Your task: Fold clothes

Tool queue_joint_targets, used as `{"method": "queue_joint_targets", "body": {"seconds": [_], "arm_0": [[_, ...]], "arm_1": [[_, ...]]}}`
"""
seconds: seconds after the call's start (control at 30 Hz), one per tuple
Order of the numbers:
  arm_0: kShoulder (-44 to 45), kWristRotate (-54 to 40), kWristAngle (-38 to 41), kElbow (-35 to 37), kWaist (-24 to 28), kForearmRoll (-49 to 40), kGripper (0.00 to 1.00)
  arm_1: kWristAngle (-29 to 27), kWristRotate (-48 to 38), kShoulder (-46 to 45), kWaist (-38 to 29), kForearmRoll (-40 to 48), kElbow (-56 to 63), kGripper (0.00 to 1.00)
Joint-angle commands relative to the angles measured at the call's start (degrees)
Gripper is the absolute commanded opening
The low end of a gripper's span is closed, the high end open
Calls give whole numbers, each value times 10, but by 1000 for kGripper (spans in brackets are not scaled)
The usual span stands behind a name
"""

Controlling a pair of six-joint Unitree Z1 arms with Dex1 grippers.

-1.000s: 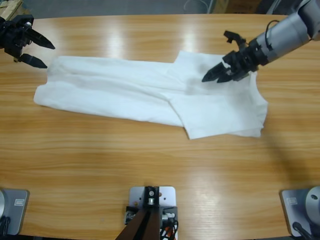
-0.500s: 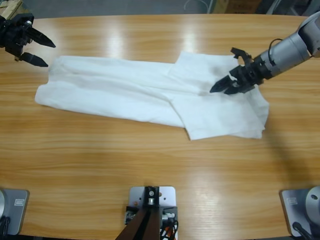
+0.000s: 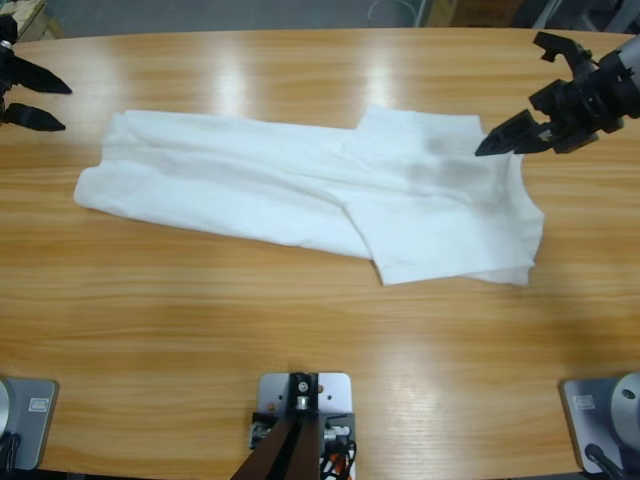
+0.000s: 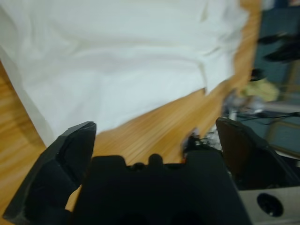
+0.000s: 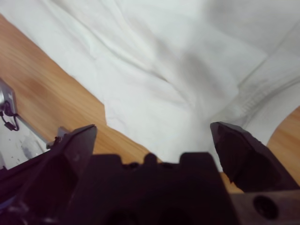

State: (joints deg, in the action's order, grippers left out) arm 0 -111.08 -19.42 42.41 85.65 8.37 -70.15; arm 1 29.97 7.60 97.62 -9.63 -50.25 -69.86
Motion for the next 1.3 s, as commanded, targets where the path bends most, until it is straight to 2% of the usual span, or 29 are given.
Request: {"method": "queue_joint_targets", "body": {"seconds": [0.03, 0.17, 0.3, 0.4, 0.5, 0.63, 0.8, 1.03, 1.3], "arm_0": [[124, 104, -265, -57, -206, 49, 1000], [149, 154, -419, -72, -324, 57, 1000], [157, 201, -430, -105, -316, 81, 1000], [193, 236, -279, -216, -194, 200, 1000], [198, 242, -266, -251, -170, 244, 1000], [191, 245, -183, -310, -64, 328, 1000], [145, 238, -132, -313, 28, 361, 1000], [23, 208, 21, -304, 65, 408, 1000], [-10, 199, 15, -295, 76, 421, 1000]], "arm_1": [[-21, -23, -50, -41, -24, 4, 1000], [-47, -23, -103, -43, -35, 33, 1000], [-61, -23, -157, -43, -41, 84, 1000], [-64, -35, -181, -53, -50, 87, 1000], [-65, -36, -183, -58, -75, 78, 1000], [-68, -36, -179, -75, -100, 61, 1000], [-69, -36, -174, -79, -111, 57, 1000], [-69, -36, -174, -79, -116, 55, 1000], [-71, -36, -174, -79, -116, 53, 1000]]}}
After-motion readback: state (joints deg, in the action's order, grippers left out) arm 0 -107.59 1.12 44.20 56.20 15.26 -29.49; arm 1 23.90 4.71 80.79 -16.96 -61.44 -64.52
